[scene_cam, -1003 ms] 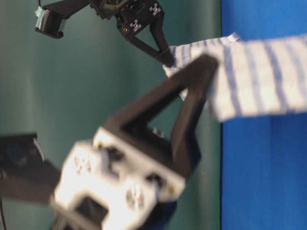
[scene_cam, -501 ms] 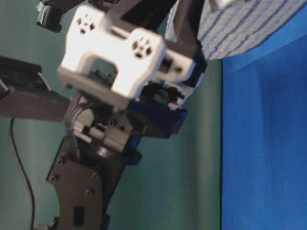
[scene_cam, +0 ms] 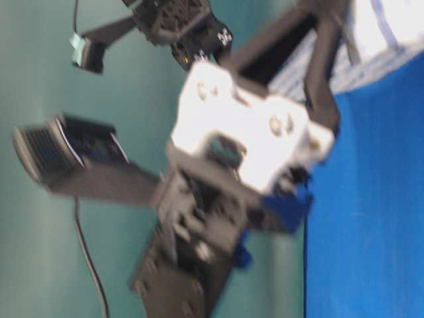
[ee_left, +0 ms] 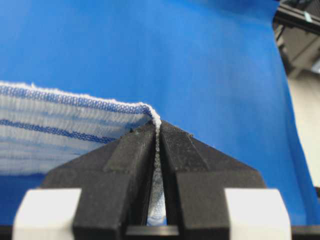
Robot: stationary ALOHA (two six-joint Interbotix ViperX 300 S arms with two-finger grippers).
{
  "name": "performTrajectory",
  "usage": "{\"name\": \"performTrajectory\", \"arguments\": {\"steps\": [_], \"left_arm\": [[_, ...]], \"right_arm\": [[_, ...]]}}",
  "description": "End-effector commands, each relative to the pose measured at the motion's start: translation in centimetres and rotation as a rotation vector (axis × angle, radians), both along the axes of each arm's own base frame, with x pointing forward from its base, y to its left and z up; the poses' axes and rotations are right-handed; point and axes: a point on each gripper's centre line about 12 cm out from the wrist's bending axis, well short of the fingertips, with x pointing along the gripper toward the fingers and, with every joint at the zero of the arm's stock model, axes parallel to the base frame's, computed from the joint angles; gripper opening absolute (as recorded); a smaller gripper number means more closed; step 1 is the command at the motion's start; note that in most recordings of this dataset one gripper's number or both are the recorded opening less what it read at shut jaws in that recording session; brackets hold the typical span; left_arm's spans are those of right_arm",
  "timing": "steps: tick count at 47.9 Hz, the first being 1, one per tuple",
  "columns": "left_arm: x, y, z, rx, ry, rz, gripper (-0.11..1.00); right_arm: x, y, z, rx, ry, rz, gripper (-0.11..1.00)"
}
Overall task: Fold the blue towel.
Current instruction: 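Lift the strip and rotate it to lie vertically, right gripper moving up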
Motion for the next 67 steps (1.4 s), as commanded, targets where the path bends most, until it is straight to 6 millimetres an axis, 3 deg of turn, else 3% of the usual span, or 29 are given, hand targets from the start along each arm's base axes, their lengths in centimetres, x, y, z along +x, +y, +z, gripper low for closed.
{"name": "performTrajectory", "arguments": {"steps": [1,14,22,47,53,60,64,67], "left_arm": [[-1.3,-0.6,2.0,-0.037,-0.058,0.006,0.02],[-5.1,-0.6,0.2,-0.103,-0.025,0.06,0.02],[-5.9,-1.0,-0.3,-0.117,-0.009,0.062,0.02],[-6.4,0.6,-2.1,-0.127,0.051,0.119,0.02],[-6.2,0.6,-2.4,-0.13,0.058,0.126,0.02],[-6.2,0.9,-2.5,-0.15,0.063,0.151,0.05],[-6.3,1.0,-2.5,-0.163,0.066,0.166,0.21],[-6.4,0.9,-2.5,-0.165,0.07,0.165,0.4]], "right_arm": [[1.3,-0.9,0.9,-0.019,-0.027,-0.002,0.04],[5.2,-1.7,-0.8,-0.005,-0.001,0.024,0.04],[6.9,-2.1,-1.7,0.008,0.024,0.035,0.04],[7.2,-2.3,-3.3,0.03,0.066,0.035,0.06],[7.4,-2.3,-4.0,0.035,0.079,0.036,0.19],[7.5,-2.4,-4.2,0.027,0.083,0.042,0.49],[7.5,-2.4,-4.2,0.024,0.082,0.044,0.67],[7.5,-2.3,-4.2,0.024,0.082,0.046,0.75]]}}
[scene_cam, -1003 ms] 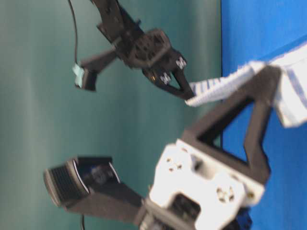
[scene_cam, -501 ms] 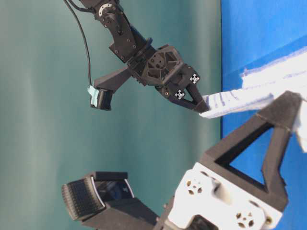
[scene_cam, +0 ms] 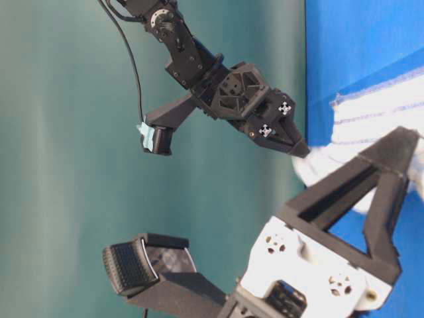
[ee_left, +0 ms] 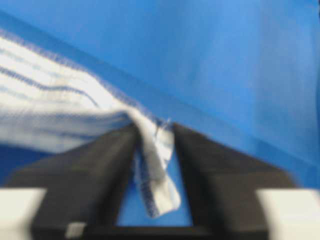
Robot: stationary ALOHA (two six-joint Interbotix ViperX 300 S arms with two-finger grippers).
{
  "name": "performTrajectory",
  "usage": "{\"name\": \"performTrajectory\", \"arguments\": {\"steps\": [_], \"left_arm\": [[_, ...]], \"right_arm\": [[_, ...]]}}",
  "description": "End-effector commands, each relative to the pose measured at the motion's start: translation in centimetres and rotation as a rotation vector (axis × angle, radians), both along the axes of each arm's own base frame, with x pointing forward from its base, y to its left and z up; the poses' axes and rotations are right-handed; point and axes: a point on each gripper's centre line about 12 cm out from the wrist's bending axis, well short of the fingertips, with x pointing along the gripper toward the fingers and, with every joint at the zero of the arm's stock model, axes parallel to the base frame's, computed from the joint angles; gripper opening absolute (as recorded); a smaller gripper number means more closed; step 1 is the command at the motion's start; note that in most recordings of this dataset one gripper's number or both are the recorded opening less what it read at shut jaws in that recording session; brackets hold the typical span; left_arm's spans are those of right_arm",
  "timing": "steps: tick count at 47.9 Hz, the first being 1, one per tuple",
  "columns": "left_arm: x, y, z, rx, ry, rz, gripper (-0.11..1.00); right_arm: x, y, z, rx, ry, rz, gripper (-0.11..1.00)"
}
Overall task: Fold the blue towel.
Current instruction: 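Lift the strip and rotate it to lie vertically, right gripper moving up, then release the strip and move both grippers away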
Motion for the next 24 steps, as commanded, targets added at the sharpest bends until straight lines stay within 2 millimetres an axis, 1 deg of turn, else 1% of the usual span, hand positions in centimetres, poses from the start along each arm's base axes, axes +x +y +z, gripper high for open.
{"name": "performTrajectory", "arguments": {"steps": [1,5,7,8,9,13,16,24], "left_arm": [[0.1,-0.1,1.0,-0.011,-0.026,0.003,0.46],[-0.3,-0.5,1.6,-0.011,-0.035,-0.01,0.72],[-0.6,-0.6,1.9,-0.012,-0.037,-0.017,0.82],[-0.7,-0.7,2.1,-0.011,-0.038,-0.019,0.84],[-0.9,-0.7,2.3,-0.01,-0.04,-0.023,0.85],[-1.8,-0.7,2.8,-0.011,-0.036,-0.032,0.8],[-2.6,-0.5,3.5,-0.013,-0.033,-0.039,0.79],[-4.3,0.4,4.8,-0.007,-0.038,-0.038,0.78]], "right_arm": [[0.5,-0.3,1.5,-0.025,-0.042,0.001,0.77],[0.3,-0.2,1.5,-0.024,-0.04,0.001,0.76],[0.3,-0.2,1.5,-0.022,-0.037,0.001,0.76],[0.2,-0.2,1.5,-0.022,-0.037,0.001,0.76],[0.1,-0.1,1.4,-0.02,-0.033,0.001,0.76],[-0.2,0.0,1.4,-0.018,-0.031,0.0,0.76],[-0.4,0.1,1.4,-0.016,-0.03,-0.001,0.76],[-1.6,0.7,1.7,-0.009,-0.033,-0.008,0.76]]}}
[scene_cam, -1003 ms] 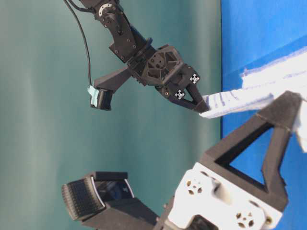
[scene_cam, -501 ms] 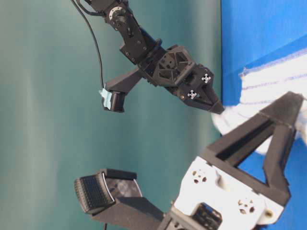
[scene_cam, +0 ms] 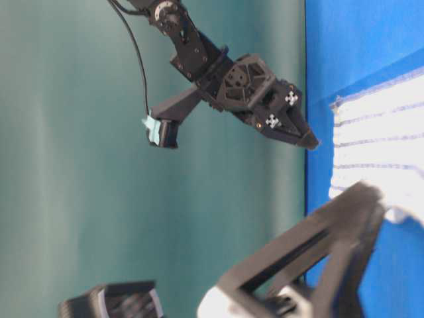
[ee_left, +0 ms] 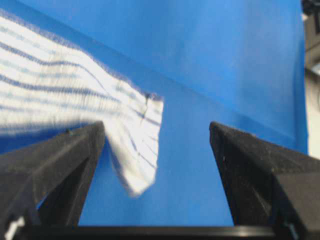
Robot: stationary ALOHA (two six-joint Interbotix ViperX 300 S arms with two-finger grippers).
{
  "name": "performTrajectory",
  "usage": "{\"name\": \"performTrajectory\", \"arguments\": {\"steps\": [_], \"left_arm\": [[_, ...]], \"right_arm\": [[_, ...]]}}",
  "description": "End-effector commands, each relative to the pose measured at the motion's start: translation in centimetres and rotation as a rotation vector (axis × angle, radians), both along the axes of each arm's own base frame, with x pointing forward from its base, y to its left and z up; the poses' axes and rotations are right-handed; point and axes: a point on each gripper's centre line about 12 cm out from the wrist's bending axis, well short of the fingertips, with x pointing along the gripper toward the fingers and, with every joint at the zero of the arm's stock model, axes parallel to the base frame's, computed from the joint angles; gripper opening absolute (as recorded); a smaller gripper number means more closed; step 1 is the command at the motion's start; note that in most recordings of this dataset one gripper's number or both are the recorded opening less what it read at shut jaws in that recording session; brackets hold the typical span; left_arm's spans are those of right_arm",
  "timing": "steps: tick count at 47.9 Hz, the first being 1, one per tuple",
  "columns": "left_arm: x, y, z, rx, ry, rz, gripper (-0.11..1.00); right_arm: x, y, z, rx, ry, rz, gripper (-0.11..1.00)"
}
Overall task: Fold the blue towel.
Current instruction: 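Release the strip and move both grippers away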
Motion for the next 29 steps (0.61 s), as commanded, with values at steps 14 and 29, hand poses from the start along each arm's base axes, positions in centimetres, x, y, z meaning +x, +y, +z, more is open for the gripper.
{"name": "performTrajectory", "arguments": {"steps": [14,29], "left_arm": [[-3.0,3.6,3.2,0.079,-0.067,0.033,0.78],[-5.4,6.4,4.2,0.209,-0.087,0.05,0.78]], "right_arm": [[-3.0,1.5,3.7,-0.014,-0.079,-0.017,0.76],[-6.5,5.8,4.6,0.005,-0.115,0.024,0.76]]}}
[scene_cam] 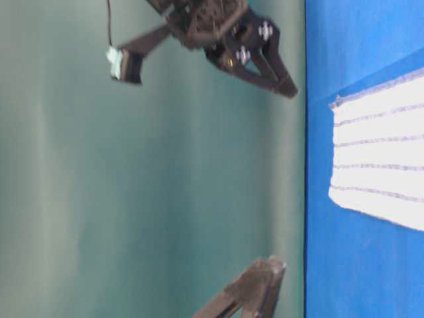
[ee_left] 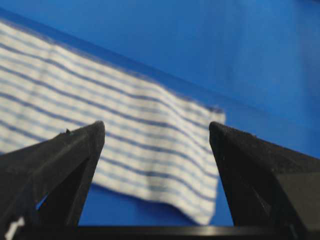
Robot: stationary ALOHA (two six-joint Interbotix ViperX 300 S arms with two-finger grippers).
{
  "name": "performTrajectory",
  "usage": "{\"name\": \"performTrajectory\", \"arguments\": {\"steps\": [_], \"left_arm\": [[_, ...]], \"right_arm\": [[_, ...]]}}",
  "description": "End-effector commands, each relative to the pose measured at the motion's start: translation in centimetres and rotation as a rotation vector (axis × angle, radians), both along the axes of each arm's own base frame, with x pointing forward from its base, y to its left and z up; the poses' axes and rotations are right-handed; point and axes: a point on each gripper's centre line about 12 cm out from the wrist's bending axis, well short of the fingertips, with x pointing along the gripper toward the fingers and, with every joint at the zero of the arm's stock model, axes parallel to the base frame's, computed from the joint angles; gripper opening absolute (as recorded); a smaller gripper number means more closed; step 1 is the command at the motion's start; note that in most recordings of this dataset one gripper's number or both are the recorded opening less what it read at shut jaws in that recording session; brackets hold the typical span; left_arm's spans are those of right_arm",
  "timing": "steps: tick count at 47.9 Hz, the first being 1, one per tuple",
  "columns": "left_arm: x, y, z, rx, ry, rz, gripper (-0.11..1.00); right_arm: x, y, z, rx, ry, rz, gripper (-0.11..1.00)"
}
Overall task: Fold the blue towel.
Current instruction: 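Release the strip and move both grippers away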
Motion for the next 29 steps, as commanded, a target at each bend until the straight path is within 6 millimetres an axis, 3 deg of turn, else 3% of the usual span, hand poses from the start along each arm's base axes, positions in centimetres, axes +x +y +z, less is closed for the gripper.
{"name": "performTrajectory", "arguments": {"steps": [1,15,29], "left_arm": [[-0.3,0.8,1.1,0.016,-0.037,0.018,0.78],[-2.2,3.1,0.6,0.065,-0.027,0.072,0.78],[-2.5,4.0,0.5,0.079,-0.023,0.097,0.78]], "right_arm": [[-0.7,1.2,1.4,-0.008,-0.055,0.013,0.76],[-3.7,5.3,1.6,0.042,-0.11,0.056,0.76],[-4.0,6.4,1.6,0.062,-0.122,0.075,0.76]]}}
